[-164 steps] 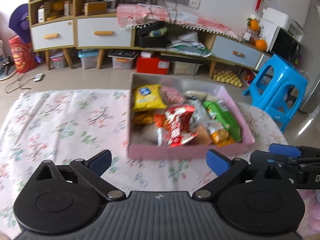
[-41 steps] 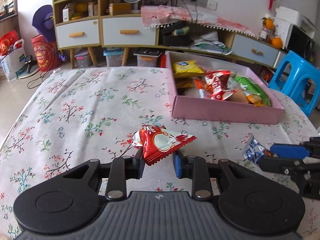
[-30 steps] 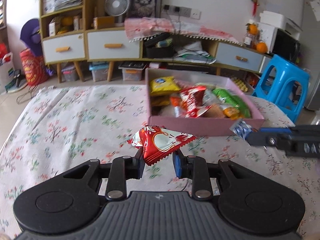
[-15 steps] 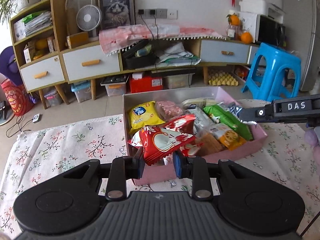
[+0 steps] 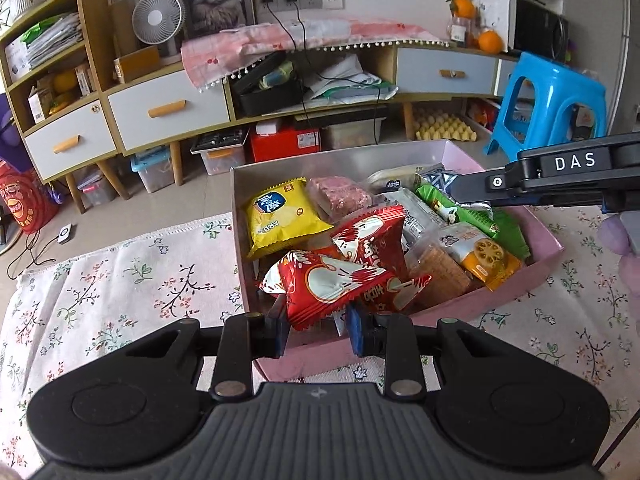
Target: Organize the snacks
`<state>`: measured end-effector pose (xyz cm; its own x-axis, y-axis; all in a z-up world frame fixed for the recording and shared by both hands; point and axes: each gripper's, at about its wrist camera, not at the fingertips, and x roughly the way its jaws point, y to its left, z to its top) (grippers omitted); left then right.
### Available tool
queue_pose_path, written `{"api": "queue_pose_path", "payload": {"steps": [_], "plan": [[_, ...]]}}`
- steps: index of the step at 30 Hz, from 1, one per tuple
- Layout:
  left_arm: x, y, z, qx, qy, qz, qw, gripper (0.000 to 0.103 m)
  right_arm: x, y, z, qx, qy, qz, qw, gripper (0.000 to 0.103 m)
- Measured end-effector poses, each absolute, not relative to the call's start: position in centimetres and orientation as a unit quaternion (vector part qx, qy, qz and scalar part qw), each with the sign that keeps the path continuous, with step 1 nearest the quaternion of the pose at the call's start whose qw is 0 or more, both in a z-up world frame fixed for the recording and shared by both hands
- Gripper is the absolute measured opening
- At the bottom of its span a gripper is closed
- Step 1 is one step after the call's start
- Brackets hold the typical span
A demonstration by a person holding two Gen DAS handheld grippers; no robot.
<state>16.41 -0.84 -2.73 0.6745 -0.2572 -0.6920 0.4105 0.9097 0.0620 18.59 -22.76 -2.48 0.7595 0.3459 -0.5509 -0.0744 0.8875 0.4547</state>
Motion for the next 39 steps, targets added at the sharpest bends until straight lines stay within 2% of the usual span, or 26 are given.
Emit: {"api": "queue_pose_path", "payload": {"steps": [5, 7, 8, 12, 22, 25, 31, 39], "plan": [[16.3, -0.8, -2.6, 0.116, 0.35, -0.18, 0.912, 0.036, 18.9, -22.9, -2.8, 0.216, 0.33, 0.113, 0.912, 0.041], [16.1, -0.9, -2.6, 0.123, 0.344, -0.178, 0.914, 0.047, 18.9, -23.1, -2.9, 0.223, 0.331, 0.112, 0.91, 0.049], [16.0, -0.9, -2.5, 0.123, 0.341, -0.178, 0.915, 0.049, 18.8, -23.1, -2.9, 0.225, 0.331, 0.11, 0.91, 0.052], [15.9, -0.8, -2.3, 0.116, 0.338, -0.18, 0.917, 0.066, 18.6, -23.3, -2.6, 0.226, 0.334, 0.107, 0.909, 0.054], [14.1, 0.1, -1.4, 0.072, 0.354, -0.158, 0.919, 0.09, 15.8, -24.3, -0.6, 0.203, 0.335, 0.081, 0.917, 0.076], [13.1, 0.4, -1.0, 0.051, 0.368, -0.14, 0.918, 0.096, 14.1, -24.4, -0.1, 0.191, 0.342, 0.068, 0.918, 0.078], [10.9, 0.8, -0.1, 0.059, 0.407, -0.08, 0.908, 0.101, 10.1, -23.8, 0.8, 0.158, 0.362, 0.045, 0.917, 0.083], [7.4, 1.9, 1.1, 0.032, 0.43, -0.049, 0.901, 0.102, 6.1, -22.3, 2.8, 0.139, 0.387, 0.018, 0.911, 0.085]]}}
